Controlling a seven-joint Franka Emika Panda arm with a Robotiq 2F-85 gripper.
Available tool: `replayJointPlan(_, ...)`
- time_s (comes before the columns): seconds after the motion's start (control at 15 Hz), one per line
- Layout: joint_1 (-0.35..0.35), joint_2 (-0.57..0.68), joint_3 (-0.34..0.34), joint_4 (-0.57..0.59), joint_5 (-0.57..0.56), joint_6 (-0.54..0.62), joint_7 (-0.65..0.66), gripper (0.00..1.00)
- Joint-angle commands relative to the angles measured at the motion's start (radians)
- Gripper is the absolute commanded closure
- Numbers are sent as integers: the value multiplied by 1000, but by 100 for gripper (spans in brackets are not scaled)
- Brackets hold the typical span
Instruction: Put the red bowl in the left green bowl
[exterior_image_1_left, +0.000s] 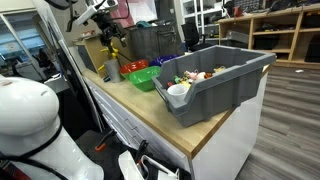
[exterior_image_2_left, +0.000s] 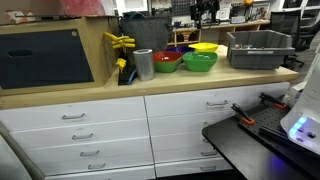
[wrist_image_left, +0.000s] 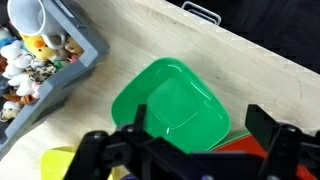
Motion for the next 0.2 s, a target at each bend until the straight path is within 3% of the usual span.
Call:
replayJointPlan(0.0,-15,-6,7,2,2,-4,-2,0)
replayJointPlan(0.13,-16,-10,7,2,2,-5,-2,0)
